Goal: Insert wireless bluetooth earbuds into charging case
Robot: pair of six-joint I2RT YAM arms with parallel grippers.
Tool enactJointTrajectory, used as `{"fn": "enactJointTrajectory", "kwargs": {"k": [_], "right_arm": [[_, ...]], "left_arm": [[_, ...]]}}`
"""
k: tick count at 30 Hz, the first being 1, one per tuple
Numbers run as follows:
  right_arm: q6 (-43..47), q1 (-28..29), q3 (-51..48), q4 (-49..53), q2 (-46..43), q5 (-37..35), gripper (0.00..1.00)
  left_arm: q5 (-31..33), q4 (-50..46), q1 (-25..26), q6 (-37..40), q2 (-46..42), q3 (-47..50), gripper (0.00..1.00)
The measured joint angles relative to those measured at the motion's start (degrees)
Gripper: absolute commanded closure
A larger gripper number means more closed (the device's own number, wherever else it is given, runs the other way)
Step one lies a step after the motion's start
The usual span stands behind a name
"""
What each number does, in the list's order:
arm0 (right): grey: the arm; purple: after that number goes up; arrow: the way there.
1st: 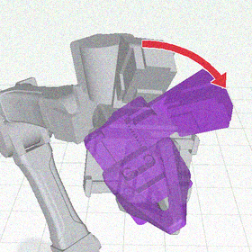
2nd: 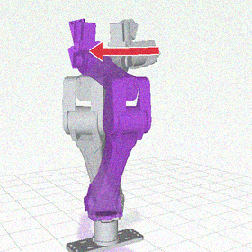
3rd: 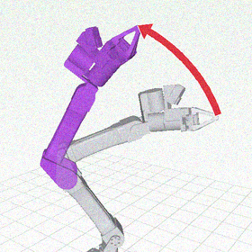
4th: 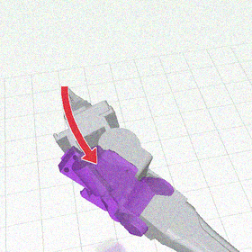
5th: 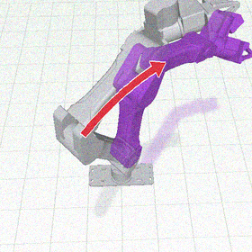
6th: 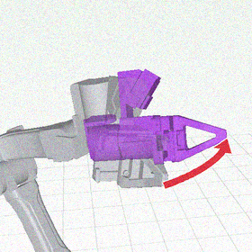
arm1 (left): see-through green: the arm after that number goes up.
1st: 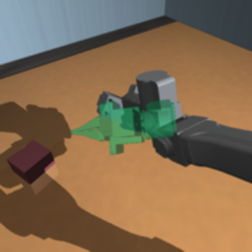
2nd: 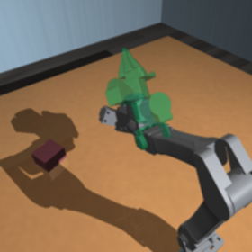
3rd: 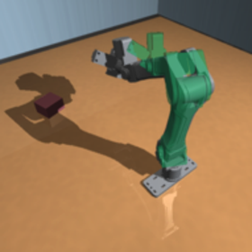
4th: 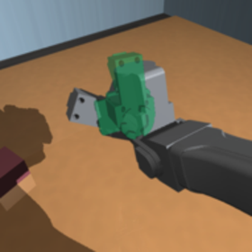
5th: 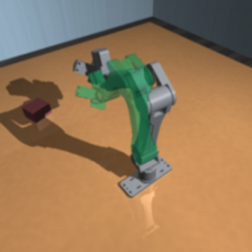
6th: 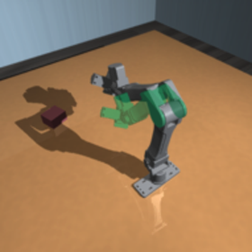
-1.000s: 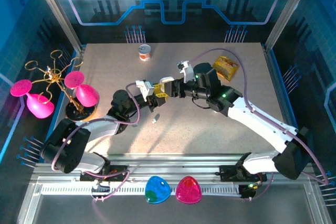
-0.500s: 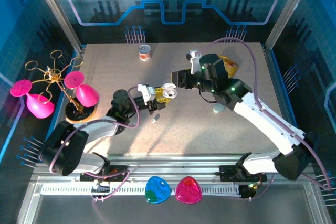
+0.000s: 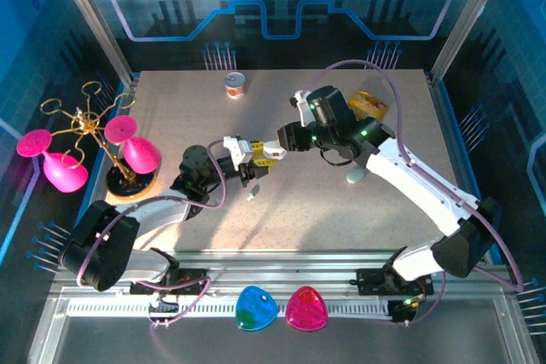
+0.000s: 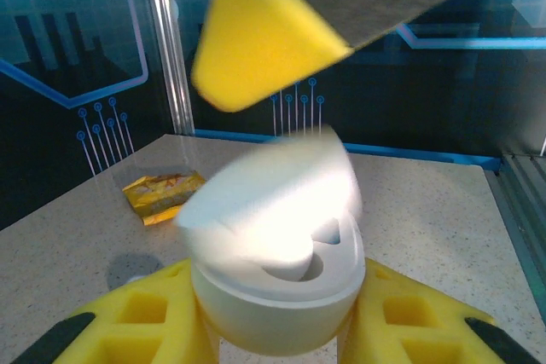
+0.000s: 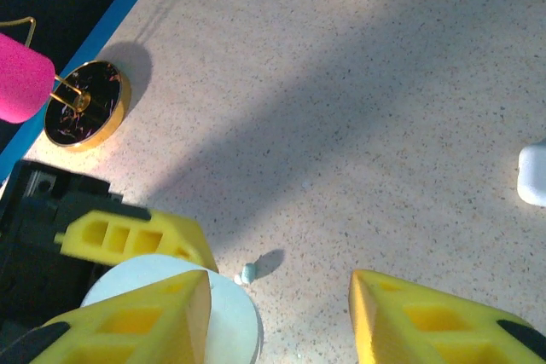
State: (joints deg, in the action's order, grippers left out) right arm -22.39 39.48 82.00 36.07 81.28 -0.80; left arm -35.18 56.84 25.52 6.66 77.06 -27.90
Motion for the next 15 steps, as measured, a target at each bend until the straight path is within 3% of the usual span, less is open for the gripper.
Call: {"fn": "enactJointTrajectory", "kwargs": {"k": [5,11,15], "right_arm": [[-0.1,0.2,-2.2,-0.1,-3.6,0.3,0.45],[-0.5,4.0,-2.3,-0.5,-4.5,-4.2,0.22],[-0.9,6.8,-2.3,-0.7,-2.4,-6.9,0.18]], "left_arm": [[0.9,0.0,0.0,-0.7,0.0,0.0,0.76],[1.9,0.0,0.0,-0.7,0.0,0.0,0.76],[2.6,0.0,0.0,-0.7,0.0,0.0,0.76]]}}
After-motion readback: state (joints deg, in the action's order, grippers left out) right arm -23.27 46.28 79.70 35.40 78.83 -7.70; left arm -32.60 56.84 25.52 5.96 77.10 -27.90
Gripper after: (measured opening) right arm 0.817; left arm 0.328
